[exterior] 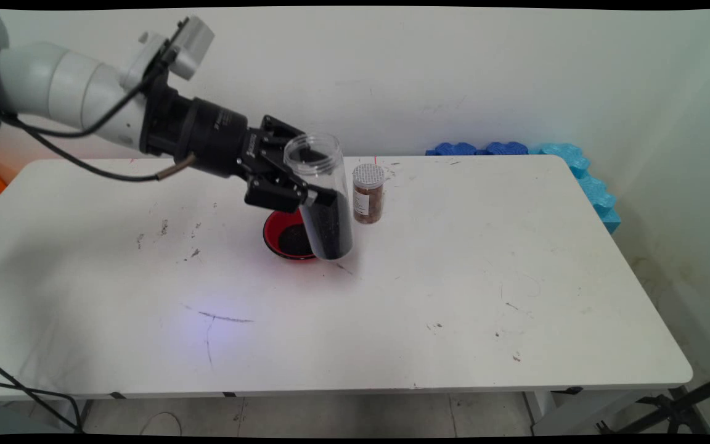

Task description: Place the picked object on the table

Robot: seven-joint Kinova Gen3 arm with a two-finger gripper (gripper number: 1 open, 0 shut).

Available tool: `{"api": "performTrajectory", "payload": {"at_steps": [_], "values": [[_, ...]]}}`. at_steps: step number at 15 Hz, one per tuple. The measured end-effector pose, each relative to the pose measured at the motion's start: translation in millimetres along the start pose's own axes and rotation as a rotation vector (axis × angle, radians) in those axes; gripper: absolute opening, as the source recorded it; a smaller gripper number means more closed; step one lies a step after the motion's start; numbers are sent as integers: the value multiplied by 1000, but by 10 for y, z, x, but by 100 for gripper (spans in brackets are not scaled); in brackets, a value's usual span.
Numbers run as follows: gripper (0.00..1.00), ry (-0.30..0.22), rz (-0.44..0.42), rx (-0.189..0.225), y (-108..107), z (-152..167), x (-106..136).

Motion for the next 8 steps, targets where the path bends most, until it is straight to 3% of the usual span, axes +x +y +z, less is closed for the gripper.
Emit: {"api": "performTrajectory", "payload": {"at_steps": [8], "values": [[0,4,-1,-5,53,281,-315]]}}
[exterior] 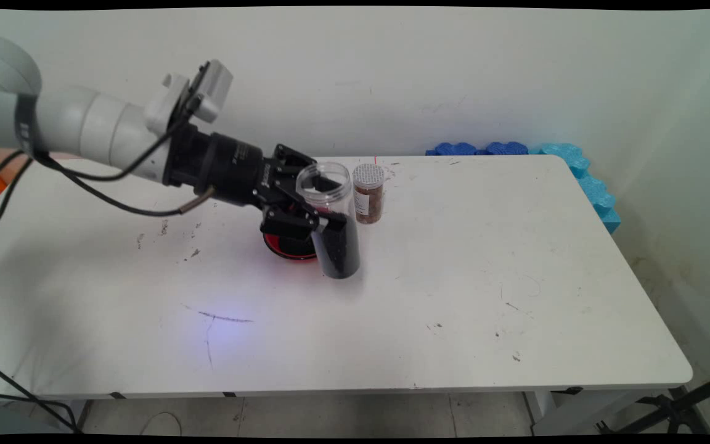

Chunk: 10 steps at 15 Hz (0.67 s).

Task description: Place the picked object on the table

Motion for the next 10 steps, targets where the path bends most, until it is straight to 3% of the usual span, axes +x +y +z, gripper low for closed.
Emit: {"api": "performTrajectory", "payload": {"at_steps": [10], "values": [[0,-30,-16,3,13,301,-499]]}}
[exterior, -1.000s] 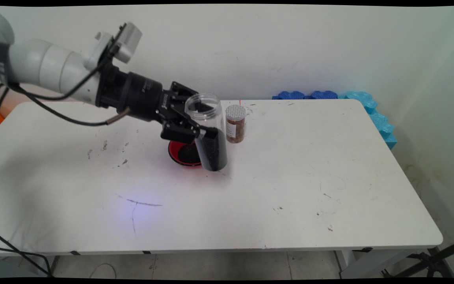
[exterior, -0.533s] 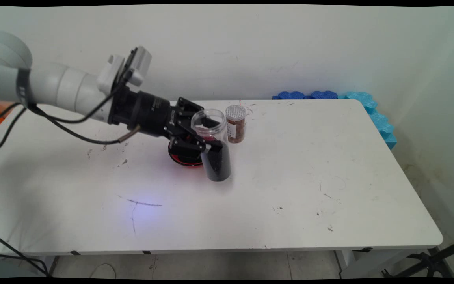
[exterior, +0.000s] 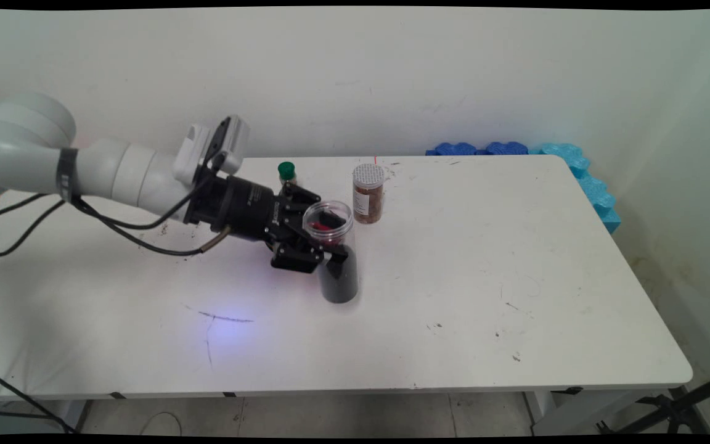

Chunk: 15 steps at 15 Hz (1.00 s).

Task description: Place the picked object on the table

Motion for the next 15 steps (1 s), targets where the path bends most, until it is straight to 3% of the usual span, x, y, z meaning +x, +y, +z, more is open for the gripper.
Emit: {"api": "performTrajectory", "payload": {"at_steps": [15], "values": [[0,-41,-65,13,-8,197,-470]]}}
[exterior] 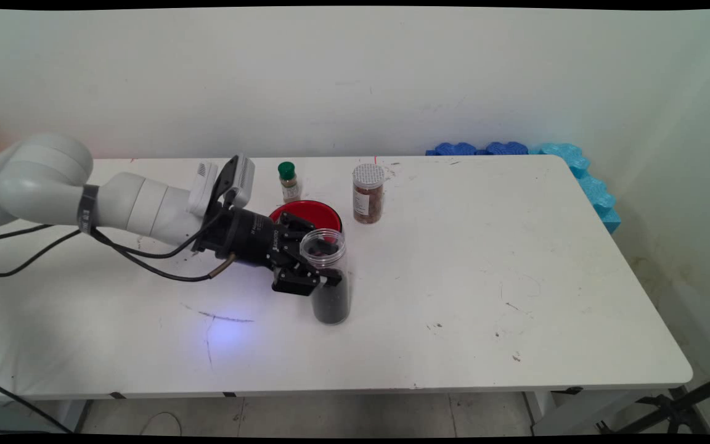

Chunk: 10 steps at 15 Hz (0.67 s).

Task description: Place the picked object on the table

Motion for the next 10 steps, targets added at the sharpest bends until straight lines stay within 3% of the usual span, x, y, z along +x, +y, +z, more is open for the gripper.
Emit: {"api": "performTrajectory", "payload": {"at_steps": [7,8,10], "values": [[0,0,-7,7,-25,18,-66],[100,0,-9,9,-28,17,-73],[100,0,-13,13,-35,11,-83]]}}
